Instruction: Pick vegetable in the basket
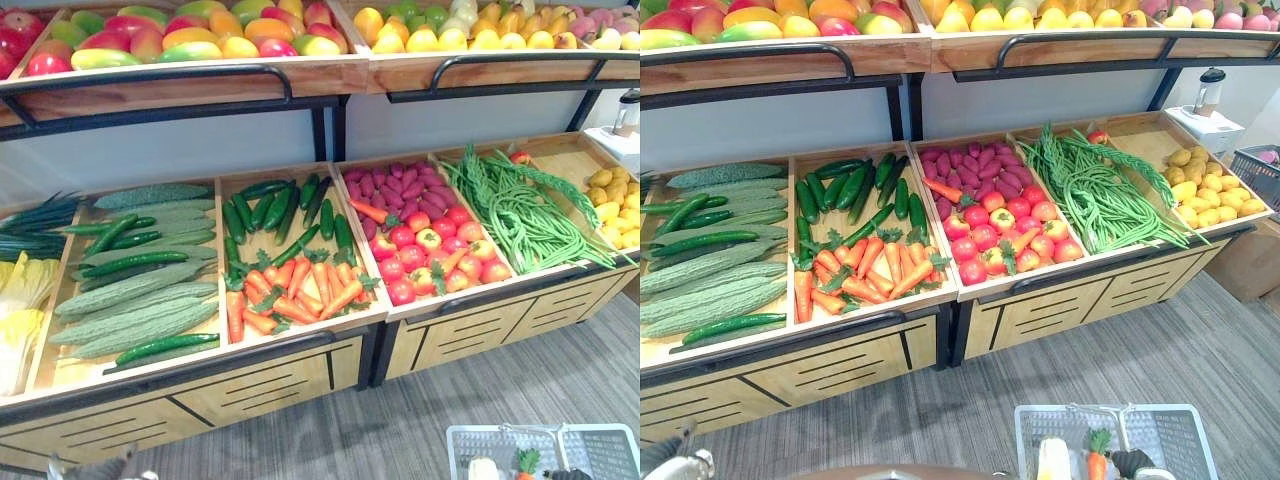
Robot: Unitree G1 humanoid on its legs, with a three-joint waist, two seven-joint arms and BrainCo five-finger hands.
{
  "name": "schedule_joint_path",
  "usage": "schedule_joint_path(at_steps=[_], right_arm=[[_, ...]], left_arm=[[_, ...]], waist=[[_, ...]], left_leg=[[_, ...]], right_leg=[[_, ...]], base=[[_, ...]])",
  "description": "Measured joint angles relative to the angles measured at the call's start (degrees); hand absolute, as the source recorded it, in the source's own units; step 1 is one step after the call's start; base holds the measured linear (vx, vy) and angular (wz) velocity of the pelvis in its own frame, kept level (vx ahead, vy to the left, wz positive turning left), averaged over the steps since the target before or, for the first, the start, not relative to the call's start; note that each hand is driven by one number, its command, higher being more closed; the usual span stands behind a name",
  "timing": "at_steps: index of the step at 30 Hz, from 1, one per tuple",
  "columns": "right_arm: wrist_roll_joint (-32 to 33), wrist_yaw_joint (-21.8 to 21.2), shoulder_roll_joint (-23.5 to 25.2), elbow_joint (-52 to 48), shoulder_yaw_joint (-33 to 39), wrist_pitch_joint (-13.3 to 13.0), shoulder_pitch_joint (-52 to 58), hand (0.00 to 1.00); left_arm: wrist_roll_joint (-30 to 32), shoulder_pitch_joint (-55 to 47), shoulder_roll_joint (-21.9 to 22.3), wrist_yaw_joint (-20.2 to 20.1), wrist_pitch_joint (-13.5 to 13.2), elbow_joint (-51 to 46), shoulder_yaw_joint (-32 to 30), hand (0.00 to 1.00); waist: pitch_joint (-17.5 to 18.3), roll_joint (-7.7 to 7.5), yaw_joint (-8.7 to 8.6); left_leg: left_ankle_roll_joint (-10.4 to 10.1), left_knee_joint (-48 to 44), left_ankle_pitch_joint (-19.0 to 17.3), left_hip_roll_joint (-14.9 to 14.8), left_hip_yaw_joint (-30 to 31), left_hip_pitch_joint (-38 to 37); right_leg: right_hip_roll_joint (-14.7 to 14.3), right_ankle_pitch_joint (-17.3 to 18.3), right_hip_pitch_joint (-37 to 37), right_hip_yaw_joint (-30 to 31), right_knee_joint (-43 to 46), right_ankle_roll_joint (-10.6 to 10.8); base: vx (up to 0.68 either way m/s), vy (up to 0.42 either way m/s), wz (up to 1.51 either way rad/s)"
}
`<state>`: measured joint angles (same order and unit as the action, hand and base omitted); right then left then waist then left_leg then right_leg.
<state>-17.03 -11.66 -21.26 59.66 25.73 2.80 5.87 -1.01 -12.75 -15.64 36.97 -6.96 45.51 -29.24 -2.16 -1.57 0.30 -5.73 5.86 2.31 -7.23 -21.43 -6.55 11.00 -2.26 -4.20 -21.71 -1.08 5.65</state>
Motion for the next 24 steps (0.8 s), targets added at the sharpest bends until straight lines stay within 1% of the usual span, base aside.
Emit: schedule_joint_path(at_steps=[2, 4, 5, 6, 7, 8, 9, 10, 12, 13, 14, 16, 18, 21, 24], right_arm=[[0.0, 0.0, 0.0, 0.4, 0.4, -0.1, -0.1, 1.00], [-0.2, 0.0, 0.1, 1.2, 0.9, -0.3, -0.2, 1.00], [-0.3, 0.1, 0.1, 2.0, 1.0, -0.4, -0.3, 1.00], [-0.4, 0.1, 0.3, 2.1, 1.1, -0.3, -0.4, 1.00], [-0.5, 0.1, 0.5, 2.2, 1.3, -0.3, -0.4, 1.00], [-0.5, 0.3, 0.9, 2.5, 1.5, -0.4, -0.4, 1.00], [-0.6, 0.6, 1.1, 3.1, 1.5, -0.5, -0.4, 1.00], [-0.6, 0.7, 1.1, 3.4, 1.5, -0.5, -0.4, 1.00], [-0.6, 1.4, 1.4, 4.3, 1.5, -0.5, -0.4, 1.00], [-0.6, 1.5, 1.5, 4.3, 1.5, -0.5, -0.3, 1.00], [-0.6, 1.9, 1.7, 4.3, 1.5, -0.5, -0.1, 1.00], [-0.6, 2.8, 2.3, 4.3, 1.5, -0.5, 0.1, 1.00], [-0.6, 3.4, 2.8, 4.3, 1.5, -0.5, 0.2, 1.00], [-0.5, 4.1, 3.4, 4.3, 1.5, -0.6, 0.3, 1.00], [-0.5, 4.3, 3.4, 4.3, 1.5, -0.6, 0.3, 1.00]], left_arm=[[0.0, 0.0, 0.9, -1.2, 0.1, 3.1, -0.8, 0.00], [0.0, 0.0, 1.8, -4.1, 0.1, 6.0, -1.2, 0.00], [-0.6, -0.3, 2.3, -7.2, 0.2, 8.1, -1.7, 0.00], [-1.7, -0.3, 2.8, -10.9, 1.2, 10.1, -2.4, 0.00], [-2.6, -0.3, 3.1, -12.4, 1.6, 11.1, -2.8, 0.00], [-3.2, -0.4, 3.5, -15.8, 2.7, 13.1, -3.1, 0.00], [-3.1, -0.6, 4.2, -18.3, 3.7, 14.2, -3.2, 0.00], [-3.0, -0.7, 4.6, -19.4, 4.2, 14.5, -3.1, 0.00], [-2.6, -1.1, 5.0, -23.5, 5.7, 15.7, -3.0, 0.00], [-2.6, -1.1, 5.0, -24.4, 6.1, 16.0, -2.6, 0.00], [-2.4, -1.1, 5.3, -26.0, 6.7, 16.1, -1.9, 0.00], [-0.7, -1.1, 6.0, -27.9, 6.6, 16.1, 0.1, 0.00], [1.5, -1.0, 6.9, -29.1, 5.7, 16.1, 3.4, 0.00], [4.3, -1.1, 6.9, -29.7, 4.4, 16.1, 6.4, 0.00], [4.6, -1.0, 6.9, -30.0, 3.5, 16.0, 8.8, 0.00]], waist=[[0.0, 0.05, 0.01], [0.0, 0.12, 0.00], [0.0, 0.18, -0.01], [-0.1, 0.30, -0.08], [-0.1, 0.37, -0.13], [-0.2, 0.54, -0.22], [-0.2, 0.69, -0.22], [-0.3, 0.80, -0.13], [-0.4, 0.84, -0.17], [-0.4, 0.96, -0.21], [-0.4, 1.25, -0.28], [-0.4, 1.73, -0.33], [-0.4, 2.04, -0.36], [-0.4, 2.00, -0.29], [-0.4, 2.04, -0.36]], left_leg=[[-0.1, 0.0, -0.1, 0.0, -0.2, -0.3], [-0.1, 0.0, -0.1, 0.0, -0.2, -0.6], [-0.1, 0.0, -0.1, 0.0, -0.3, -0.6], [-0.1, 0.0, -0.2, -0.1, -0.4, -0.6], [-0.1, 0.0, -0.2, -0.1, -0.4, -0.6], [-0.1, 0.0, -0.2, -0.1, -0.6, -0.7], [-0.2, 0.0, -0.3, -0.1, -1.0, -0.9], [-0.5, 0.0, -0.6, -0.1, -1.3, -1.1], [-0.7, 0.0, -0.8, -0.1, -1.7, -1.7], [-0.7, 0.0, -0.8, -0.1, -1.7, -1.7], [-0.7, 0.0, -0.8, -0.1, -1.8, -1.7], [-0.6, 0.0, -0.8, -0.1, -1.9, -1.7], [-0.6, 0.0, -0.9, -0.2, -2.1, -1.7], [-0.7, 0.0, -1.0, -0.5, -2.8, -1.9], [-1.0, 0.0, -1.1, -0.5, -3.1, -2.0]], right_leg=[[0.0, 0.1, -0.1, 0.2, -0.1, 0.0], [-0.1, 0.1, -0.1, 0.3, 0.0, 0.0], [-0.1, 0.1, -0.1, 0.3, -0.1, 0.0], [-0.2, 0.1, -0.2, 0.4, 0.0, 0.0], [-0.2, 0.1, -0.2, 0.4, 0.0, 0.0], [-0.2, 0.1, -0.3, 0.6, 0.0, 0.0], [-0.2, 0.1, -0.2, 0.9, 0.0, 0.0], [-0.2, 0.1, -0.2, 1.2, 0.0, 0.0], [-0.2, 0.3, -0.3, 1.8, 0.0, 0.3], [-0.2, 0.3, -0.3, 1.8, 0.1, 0.3], [-0.2, 0.3, -0.2, 1.9, 0.1, 0.3], [-0.2, 0.3, -0.1, 2.2, 0.1, 0.4], [-0.3, 0.3, -0.1, 2.4, 0.1, 0.4], [-0.7, 0.3, 0.0, 3.0, -0.1, 0.4], [-0.8, 0.4, 0.0, 3.3, -0.2, 0.4]], base=[[0.03, 0.004, -0.04], [0.02, 0.000, -0.02], [0.02, -0.001, -0.03], [-0.01, 0.002, -0.03], [-0.02, 0.005, -0.05], [-0.02, 0.009, -0.08], [-0.01, 0.011, -0.12], [-0.01, 0.017, -0.17], [-0.01, 0.012, -0.12], [-0.01, 0.008, -0.04], [0.00, 0.009, -0.03], [0.00, 0.005, -0.02], [0.02, 0.006, -0.05], [0.03, -0.003, -0.10], [0.03, 0.000, -0.06]])
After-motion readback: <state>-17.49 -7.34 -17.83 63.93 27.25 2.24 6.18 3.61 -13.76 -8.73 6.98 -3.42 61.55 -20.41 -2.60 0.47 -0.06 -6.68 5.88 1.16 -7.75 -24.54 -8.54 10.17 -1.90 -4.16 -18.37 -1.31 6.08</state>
